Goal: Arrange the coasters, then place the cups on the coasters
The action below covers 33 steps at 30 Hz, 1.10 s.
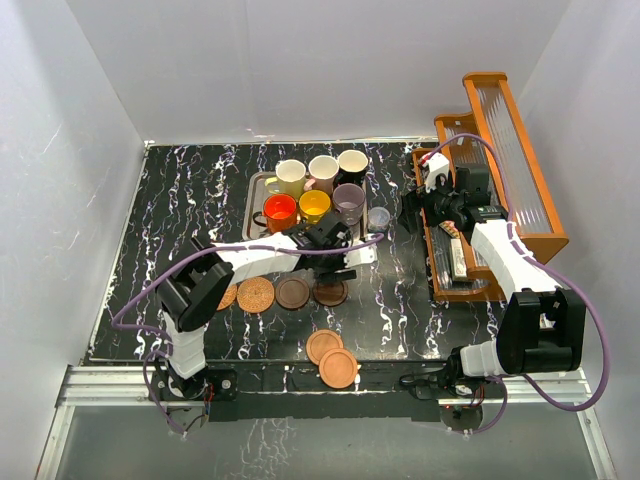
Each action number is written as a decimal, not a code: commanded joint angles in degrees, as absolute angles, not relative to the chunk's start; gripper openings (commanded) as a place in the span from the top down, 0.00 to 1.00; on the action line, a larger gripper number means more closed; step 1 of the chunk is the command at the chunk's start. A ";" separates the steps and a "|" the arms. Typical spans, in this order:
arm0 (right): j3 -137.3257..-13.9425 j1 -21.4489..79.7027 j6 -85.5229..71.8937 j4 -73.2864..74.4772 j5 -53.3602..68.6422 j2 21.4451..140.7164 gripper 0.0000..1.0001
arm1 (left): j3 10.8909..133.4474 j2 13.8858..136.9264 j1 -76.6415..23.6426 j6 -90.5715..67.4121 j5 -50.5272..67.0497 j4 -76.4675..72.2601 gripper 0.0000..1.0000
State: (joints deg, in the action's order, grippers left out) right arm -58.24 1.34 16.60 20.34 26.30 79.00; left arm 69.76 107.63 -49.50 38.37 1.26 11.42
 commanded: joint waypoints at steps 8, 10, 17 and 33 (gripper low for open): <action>-58.01 1.07 17.49 18.01 26.68 77.08 0.02 | 72.42 104.25 -48.66 40.14 16.87 26.00 0.31; -58.03 0.97 17.48 17.94 26.55 77.08 0.02 | 73.52 103.50 -48.64 41.13 21.10 29.40 0.31; -57.93 0.79 17.49 17.94 26.70 76.90 0.02 | 72.93 101.25 -49.38 46.43 32.57 38.17 0.30; -57.83 0.44 17.58 17.93 26.35 77.50 0.02 | 71.30 104.49 -58.18 48.00 28.17 35.30 0.01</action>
State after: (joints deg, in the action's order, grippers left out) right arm -58.24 0.93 16.64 20.34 26.28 79.00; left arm 71.96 103.85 -56.21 46.09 29.08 36.01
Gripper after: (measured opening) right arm 0.983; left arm 0.985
